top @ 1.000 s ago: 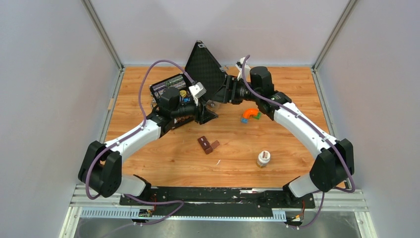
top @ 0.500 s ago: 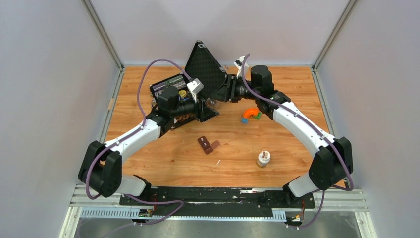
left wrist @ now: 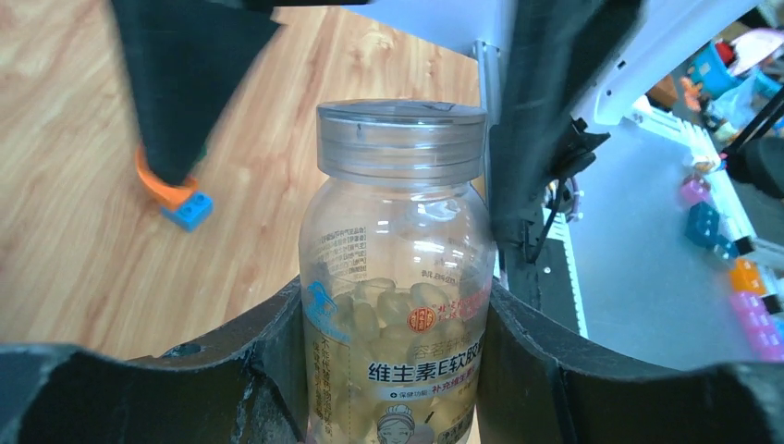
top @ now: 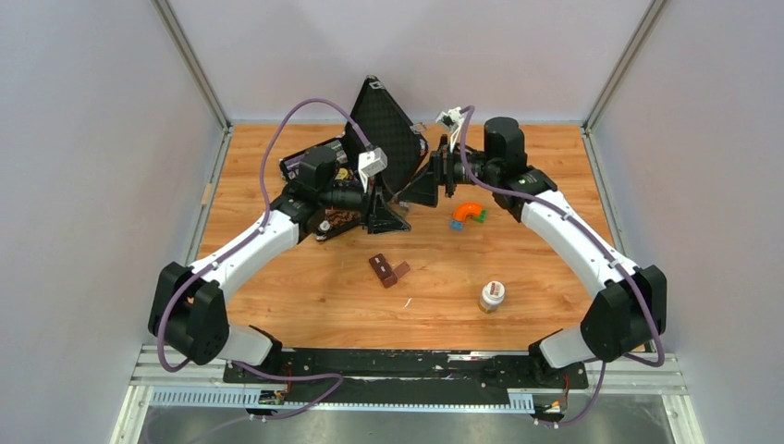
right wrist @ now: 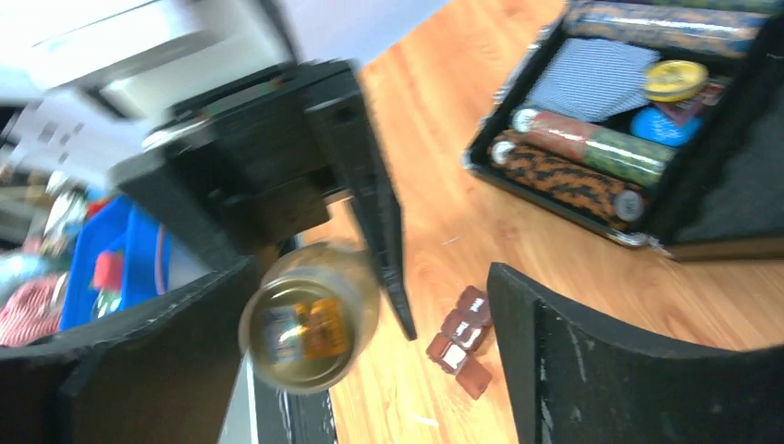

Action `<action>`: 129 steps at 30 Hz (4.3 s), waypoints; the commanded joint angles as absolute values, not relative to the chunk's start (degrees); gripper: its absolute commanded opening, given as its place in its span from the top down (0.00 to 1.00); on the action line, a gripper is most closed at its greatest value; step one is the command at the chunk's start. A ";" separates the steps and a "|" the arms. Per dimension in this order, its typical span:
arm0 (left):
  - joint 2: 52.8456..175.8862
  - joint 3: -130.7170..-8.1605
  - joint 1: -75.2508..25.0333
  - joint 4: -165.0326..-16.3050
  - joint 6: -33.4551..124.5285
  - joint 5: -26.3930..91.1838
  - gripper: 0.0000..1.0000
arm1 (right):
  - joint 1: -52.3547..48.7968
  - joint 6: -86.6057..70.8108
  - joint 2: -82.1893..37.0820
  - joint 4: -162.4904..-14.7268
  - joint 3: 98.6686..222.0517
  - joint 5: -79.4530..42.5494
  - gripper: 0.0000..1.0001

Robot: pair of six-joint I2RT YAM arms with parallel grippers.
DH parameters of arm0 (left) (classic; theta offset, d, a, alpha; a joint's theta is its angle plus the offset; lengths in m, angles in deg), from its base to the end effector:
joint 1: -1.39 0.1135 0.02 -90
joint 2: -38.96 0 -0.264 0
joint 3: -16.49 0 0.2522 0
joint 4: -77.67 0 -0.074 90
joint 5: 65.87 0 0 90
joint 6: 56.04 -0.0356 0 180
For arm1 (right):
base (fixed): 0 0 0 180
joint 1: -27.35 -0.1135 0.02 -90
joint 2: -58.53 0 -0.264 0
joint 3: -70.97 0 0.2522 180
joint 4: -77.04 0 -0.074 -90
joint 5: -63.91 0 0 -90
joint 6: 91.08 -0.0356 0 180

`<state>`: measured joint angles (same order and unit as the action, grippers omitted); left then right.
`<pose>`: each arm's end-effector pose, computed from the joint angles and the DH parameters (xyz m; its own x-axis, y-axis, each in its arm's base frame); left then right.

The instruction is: Sort the pills into containers

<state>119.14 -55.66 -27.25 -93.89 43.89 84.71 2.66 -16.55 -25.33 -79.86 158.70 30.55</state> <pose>0.2593 -0.1770 0.3125 -0.4121 0.1286 -0.9020 0.9111 0.0537 -0.4086 0.2890 0.1656 0.3622 -0.5408 -0.0872 -0.8366 -0.8321 0.2007 0.5170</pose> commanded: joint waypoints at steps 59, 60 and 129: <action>117.86 -58.97 -26.78 -95.40 36.06 66.70 1.00 | 0.89 -32.26 -17.76 -82.88 158.63 6.42 0.03; 117.78 -58.79 -26.81 -95.15 34.59 64.50 1.00 | 0.89 -32.76 -18.49 -80.76 160.08 6.96 0.05; 120.63 -71.48 -26.55 -63.15 10.27 86.88 1.00 | 1.50 11.73 -29.97 -56.43 173.38 27.90 1.00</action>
<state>119.27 -65.30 -26.64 -69.82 15.19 74.72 1.17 -0.26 -29.59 -62.88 169.50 29.30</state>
